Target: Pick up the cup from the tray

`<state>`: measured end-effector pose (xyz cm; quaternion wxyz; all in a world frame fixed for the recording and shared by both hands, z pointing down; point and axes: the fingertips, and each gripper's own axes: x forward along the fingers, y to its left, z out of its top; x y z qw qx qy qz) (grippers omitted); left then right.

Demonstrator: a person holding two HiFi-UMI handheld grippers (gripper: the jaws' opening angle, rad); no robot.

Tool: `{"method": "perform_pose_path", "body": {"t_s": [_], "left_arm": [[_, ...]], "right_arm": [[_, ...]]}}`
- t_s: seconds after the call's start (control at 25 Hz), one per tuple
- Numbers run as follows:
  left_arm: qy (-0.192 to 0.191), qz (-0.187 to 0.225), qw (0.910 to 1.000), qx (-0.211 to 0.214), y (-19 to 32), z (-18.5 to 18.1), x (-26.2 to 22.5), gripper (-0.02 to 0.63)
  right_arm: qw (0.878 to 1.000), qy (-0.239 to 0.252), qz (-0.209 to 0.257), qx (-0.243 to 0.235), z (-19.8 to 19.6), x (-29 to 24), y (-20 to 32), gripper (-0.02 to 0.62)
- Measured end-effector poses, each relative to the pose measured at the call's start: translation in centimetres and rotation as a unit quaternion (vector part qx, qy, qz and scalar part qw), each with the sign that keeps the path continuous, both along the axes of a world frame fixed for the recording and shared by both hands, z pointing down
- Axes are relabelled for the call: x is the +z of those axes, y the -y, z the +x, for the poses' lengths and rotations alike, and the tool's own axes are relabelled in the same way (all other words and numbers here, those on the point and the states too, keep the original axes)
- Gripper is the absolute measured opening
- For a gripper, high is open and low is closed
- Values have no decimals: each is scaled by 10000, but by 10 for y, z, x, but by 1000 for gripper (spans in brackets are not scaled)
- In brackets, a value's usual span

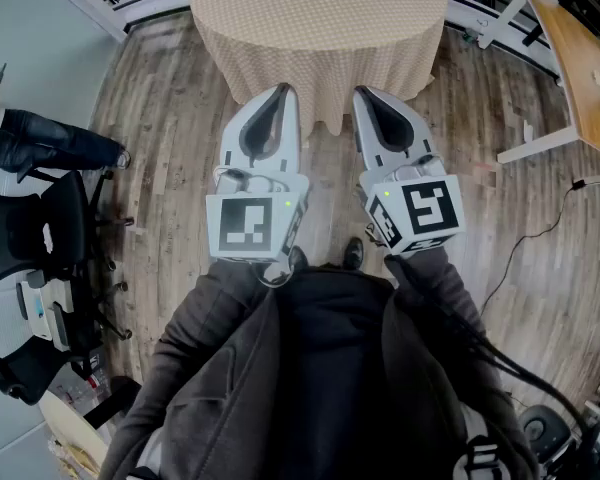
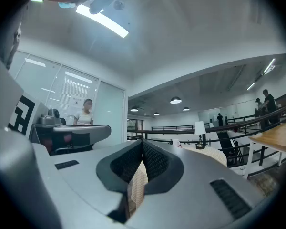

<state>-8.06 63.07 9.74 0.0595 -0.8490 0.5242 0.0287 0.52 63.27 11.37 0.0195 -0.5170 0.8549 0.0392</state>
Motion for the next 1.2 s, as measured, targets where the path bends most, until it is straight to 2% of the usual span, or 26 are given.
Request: {"method": "perform_pose_path", "body": {"t_s": [0.48, 0.64, 1.2], "left_arm": [[102, -37, 9999, 82, 3, 13, 6, 3], [111, -110, 9997, 175, -2, 22, 19, 3], [227, -221, 9994, 156, -6, 81, 27, 3]], "right_arm": [[10000, 38, 43, -19, 7, 3, 3, 8], [9998, 167, -93, -78, 11, 15, -1, 8], [9985, 405, -208, -317, 62, 28, -4, 8]]}}
